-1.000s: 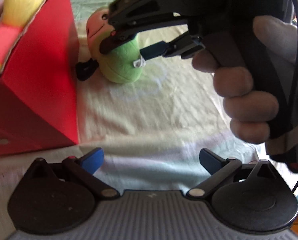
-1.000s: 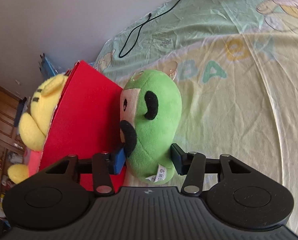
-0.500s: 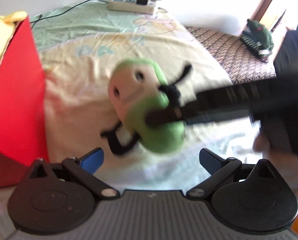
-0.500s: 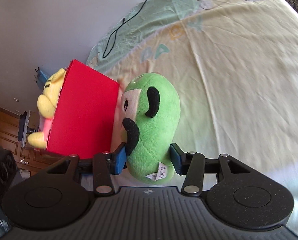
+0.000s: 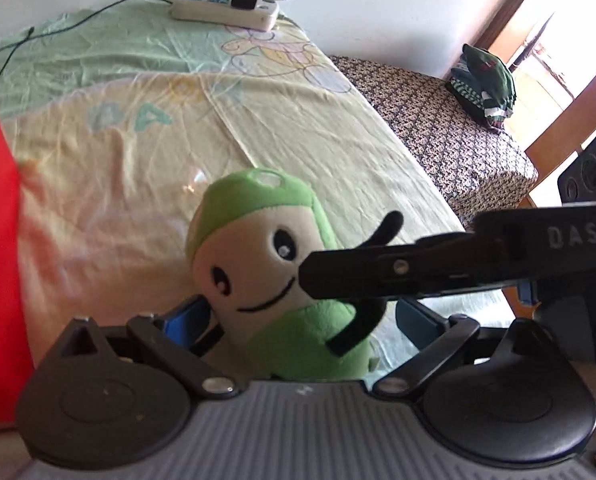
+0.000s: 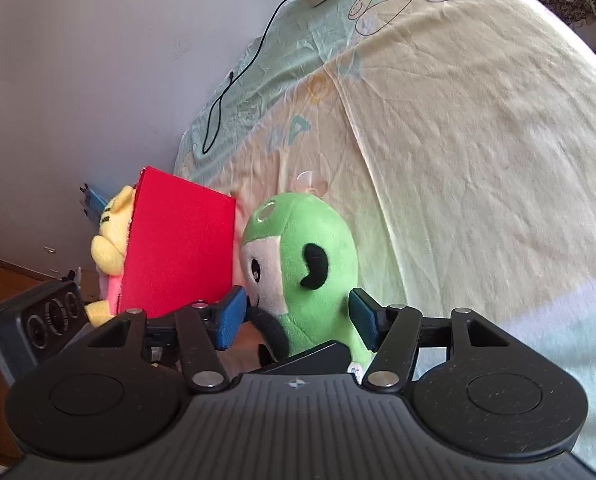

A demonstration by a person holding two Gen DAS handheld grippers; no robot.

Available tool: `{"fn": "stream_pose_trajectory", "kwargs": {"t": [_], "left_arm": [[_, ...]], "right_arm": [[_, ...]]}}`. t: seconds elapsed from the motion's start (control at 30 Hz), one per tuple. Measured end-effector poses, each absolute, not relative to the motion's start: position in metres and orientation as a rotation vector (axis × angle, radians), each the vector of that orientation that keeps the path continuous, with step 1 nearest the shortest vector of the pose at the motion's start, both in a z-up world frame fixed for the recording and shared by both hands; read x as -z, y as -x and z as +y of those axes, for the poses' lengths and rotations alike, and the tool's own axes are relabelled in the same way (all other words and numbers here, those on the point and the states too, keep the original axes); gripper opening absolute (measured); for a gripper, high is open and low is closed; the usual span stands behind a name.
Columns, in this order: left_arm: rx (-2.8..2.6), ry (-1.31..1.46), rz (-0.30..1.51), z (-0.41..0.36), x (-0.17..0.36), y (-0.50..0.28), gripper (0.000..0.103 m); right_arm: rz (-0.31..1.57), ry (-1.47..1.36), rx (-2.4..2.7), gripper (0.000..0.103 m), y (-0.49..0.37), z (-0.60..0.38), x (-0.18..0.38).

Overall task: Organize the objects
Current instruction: 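Close the right gripper on the green pickle plush's body, then lift the pickle plush off the bed with the right gripper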

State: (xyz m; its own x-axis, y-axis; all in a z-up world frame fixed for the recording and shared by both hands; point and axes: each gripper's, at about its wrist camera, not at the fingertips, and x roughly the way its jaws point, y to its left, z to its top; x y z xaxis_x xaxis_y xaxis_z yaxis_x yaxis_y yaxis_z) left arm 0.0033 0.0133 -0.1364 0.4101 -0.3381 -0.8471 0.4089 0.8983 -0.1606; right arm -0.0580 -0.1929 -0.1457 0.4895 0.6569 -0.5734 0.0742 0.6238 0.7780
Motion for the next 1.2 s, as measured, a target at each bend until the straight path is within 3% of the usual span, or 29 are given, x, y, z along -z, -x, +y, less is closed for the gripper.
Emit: {"fn": "stream_pose_trajectory", "kwargs": {"t": [0.33, 1.2], "left_arm": [[0.460, 0.013, 1.116, 0.024, 0.145, -0.009, 0.084], [0.337, -0.012, 1.130, 0.089, 0.101, 0.100, 0.083]], "right_arm": [[1.071, -0.831, -0.429, 0.058, 0.054, -0.185, 0.157], [1.307, -0.658, -0.749, 0.057, 0.093, -0.095, 0.133]]}}
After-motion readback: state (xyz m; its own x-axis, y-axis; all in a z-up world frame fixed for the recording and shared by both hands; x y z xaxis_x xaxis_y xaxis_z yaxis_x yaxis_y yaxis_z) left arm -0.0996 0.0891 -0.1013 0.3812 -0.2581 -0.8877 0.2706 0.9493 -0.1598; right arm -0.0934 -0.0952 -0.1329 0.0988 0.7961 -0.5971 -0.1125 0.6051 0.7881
